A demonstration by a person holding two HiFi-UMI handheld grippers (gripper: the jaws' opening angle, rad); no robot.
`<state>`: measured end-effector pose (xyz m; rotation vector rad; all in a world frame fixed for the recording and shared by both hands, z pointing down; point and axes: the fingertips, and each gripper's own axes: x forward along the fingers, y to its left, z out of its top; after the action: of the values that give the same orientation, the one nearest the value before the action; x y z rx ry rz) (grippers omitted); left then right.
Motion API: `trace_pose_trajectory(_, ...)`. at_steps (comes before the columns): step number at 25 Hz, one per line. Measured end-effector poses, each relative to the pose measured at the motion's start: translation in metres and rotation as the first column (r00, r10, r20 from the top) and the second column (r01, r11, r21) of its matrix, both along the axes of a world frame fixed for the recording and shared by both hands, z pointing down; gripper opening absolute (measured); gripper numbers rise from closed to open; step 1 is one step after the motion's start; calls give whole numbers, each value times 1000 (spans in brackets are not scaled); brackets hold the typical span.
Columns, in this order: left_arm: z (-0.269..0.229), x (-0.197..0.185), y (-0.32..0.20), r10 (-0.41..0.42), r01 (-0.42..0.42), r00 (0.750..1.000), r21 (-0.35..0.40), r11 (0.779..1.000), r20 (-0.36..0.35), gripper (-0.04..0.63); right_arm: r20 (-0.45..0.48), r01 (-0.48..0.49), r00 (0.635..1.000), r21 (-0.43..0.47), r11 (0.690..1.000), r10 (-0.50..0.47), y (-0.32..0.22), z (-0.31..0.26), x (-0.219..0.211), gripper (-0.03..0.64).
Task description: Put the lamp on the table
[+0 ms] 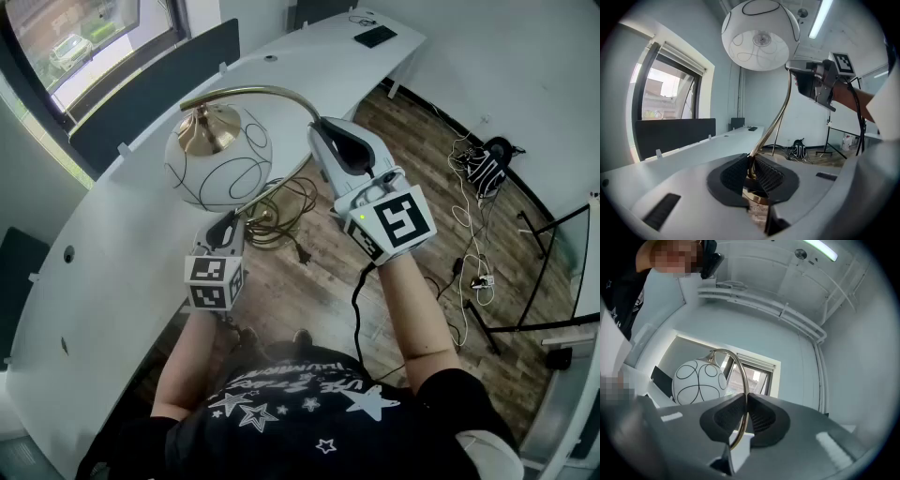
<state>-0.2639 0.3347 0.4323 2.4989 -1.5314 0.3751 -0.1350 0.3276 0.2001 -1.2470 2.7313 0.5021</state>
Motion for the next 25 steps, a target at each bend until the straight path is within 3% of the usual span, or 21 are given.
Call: trace_pose_trajectory(25, 0, 10, -2, 22, -22, 999, 10, 1000, -23, 52, -6, -19, 1000, 9, 1000, 19, 6, -1, 8, 34)
